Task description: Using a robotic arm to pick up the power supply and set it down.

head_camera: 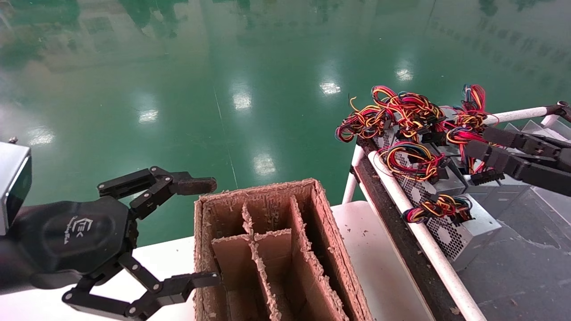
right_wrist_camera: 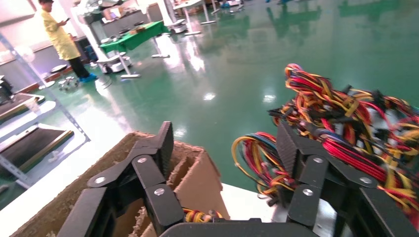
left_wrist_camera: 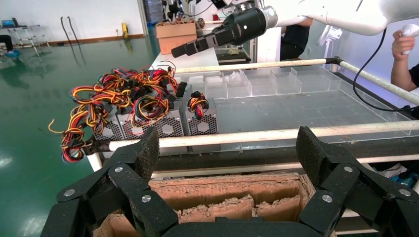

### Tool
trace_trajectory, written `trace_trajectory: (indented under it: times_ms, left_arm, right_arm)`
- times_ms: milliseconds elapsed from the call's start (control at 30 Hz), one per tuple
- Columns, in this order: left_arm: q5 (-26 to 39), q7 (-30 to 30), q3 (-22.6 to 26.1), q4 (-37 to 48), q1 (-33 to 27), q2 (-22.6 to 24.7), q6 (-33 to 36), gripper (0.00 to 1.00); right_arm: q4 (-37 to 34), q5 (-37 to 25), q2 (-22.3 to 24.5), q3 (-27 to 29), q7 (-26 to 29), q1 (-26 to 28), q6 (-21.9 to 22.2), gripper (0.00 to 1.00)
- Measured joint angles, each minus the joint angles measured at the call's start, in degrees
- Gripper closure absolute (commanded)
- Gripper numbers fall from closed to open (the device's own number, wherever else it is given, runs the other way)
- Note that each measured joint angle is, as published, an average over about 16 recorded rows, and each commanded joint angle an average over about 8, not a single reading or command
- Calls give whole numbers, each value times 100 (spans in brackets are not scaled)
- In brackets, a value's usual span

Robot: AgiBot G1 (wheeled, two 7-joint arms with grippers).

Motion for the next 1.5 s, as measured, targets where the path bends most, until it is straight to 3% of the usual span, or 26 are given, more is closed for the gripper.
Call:
trace_trajectory:
  times_ms: [1500]
  left_arm:
    - [-1, 1, 2, 1, -1, 0, 0, 0]
  right_arm:
    - [2355, 388, -468, -291, -758, -296, -429, 0]
